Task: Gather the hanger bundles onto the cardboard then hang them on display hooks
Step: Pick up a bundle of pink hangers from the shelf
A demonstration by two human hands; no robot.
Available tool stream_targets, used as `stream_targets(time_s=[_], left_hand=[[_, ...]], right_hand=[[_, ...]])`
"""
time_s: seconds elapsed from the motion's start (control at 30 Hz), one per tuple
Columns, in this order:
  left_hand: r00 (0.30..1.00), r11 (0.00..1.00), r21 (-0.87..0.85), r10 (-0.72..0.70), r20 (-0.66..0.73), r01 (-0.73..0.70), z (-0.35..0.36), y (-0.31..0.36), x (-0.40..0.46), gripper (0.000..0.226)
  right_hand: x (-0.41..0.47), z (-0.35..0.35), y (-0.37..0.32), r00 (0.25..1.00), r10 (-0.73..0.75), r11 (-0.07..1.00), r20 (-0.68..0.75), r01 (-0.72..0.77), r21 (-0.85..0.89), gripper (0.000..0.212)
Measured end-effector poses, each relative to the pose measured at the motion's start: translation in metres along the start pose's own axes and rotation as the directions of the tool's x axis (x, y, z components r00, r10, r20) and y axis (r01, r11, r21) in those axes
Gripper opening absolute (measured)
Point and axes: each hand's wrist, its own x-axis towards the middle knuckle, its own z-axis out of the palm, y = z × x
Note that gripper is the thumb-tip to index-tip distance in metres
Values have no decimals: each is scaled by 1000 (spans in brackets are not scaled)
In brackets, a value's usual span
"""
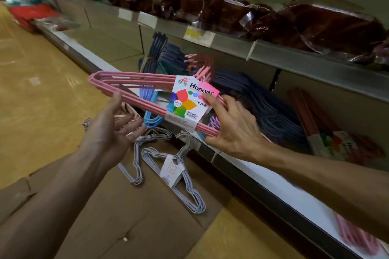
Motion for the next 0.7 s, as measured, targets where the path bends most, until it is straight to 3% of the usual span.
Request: stream_targets(time_s=[0.1, 0.23, 0.33, 0.53, 0.7], left_hand=[[998, 990, -132, 43, -37, -47, -8, 7, -6, 33], [988, 908, -407, 43, -145, -99, -29, 21, -9, 70], [972, 856, -494, 38, -230, -151, -47, 33, -11, 62], [930, 821, -492, 119, -348, -290, -60, 55, -28, 81], [876, 785, -466, 194, -443, -409, -64, 66, -37, 66]], right_hand=[[1, 5, -17, 992, -120, 993, -25, 119, -15, 96], [5, 14, -43, 969, -242, 969, -46, 239, -64, 99], [10, 21, -61, 953, -293, 956, -72, 292, -36, 101], [14, 29, -90, 934, -341, 924, -104, 353, 147, 100], [16, 32, -106, 934, -355, 877, -42, 348, 331, 98]])
